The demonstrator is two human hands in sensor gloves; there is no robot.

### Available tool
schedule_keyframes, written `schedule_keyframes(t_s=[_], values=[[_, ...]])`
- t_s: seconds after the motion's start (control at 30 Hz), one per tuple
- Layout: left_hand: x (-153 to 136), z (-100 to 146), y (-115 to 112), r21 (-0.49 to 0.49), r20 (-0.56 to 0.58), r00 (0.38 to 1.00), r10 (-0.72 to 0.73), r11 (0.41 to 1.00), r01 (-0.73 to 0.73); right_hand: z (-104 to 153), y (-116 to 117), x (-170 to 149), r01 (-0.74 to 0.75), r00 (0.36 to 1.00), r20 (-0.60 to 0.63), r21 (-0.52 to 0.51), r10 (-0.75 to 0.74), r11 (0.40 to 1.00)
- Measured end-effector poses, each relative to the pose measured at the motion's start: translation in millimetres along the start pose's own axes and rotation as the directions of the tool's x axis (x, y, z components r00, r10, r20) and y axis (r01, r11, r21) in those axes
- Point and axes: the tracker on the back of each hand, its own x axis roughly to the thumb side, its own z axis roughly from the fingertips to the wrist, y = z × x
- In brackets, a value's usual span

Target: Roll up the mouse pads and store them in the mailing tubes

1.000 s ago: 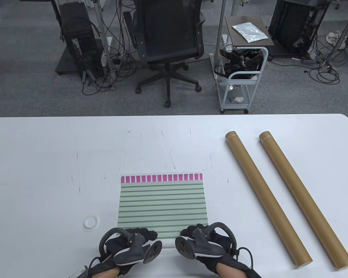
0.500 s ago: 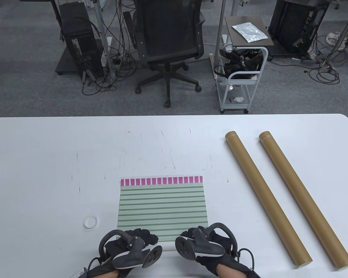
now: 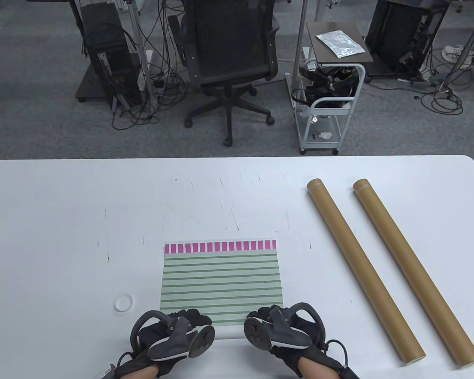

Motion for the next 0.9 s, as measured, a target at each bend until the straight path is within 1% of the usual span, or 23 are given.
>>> schedule_keyframes(t_s=[0.1,0.13,0.17,0.2,0.27,0.4,0.5,0.73,0.9], values=[[1.7,-0.4,0.1,0.000,-0.015,1.000,-0.013,1.000,0.013,0.8,3.5,-2.6,0.013,1.000,-0.021,0.010,-0.012,1.000],[2.2,-0.3,-0.1,-0.001,-0.032,0.999,-0.020,1.000,0.020,1.4,4.7,-3.3,-0.003,0.999,-0.044,0.017,0.004,1.000],[3.4,-0.4,-0.4,-0.009,-0.055,0.998,-0.032,0.999,0.032,3.2,5.0,-6.0,-0.051,0.995,-0.085,0.015,0.053,0.999],[5.0,-0.8,0.3,-0.017,-0.061,0.997,-0.054,0.998,0.053,3.3,4.9,-9.0,-0.069,0.994,-0.090,0.000,0.069,0.998],[6.8,-2.0,1.2,-0.021,-0.067,0.995,-0.069,0.997,0.068,2.4,5.8,-10.3,-0.011,0.995,-0.094,0.006,0.012,1.000],[5.4,-2.5,1.2,-0.024,-0.063,0.996,-0.059,0.998,0.058,0.6,3.0,-7.1,-0.054,0.996,-0.070,0.013,0.055,0.998],[4.0,-2.5,2.2,-0.049,-0.037,0.999,-0.029,0.998,0.027,0.3,0.9,-5.9,-0.016,0.999,-0.046,0.064,0.019,0.998],[4.2,-2.3,2.5,-0.058,-0.041,0.999,-0.025,0.998,0.023,1.7,0.8,-8.3,0.011,0.999,-0.043,0.067,-0.008,0.998],[8.1,-2.8,1.6,-0.069,-0.031,0.998,-0.049,0.997,0.047,3.8,1.1,-8.4,-0.005,1.000,-0.030,0.060,0.007,0.998]])
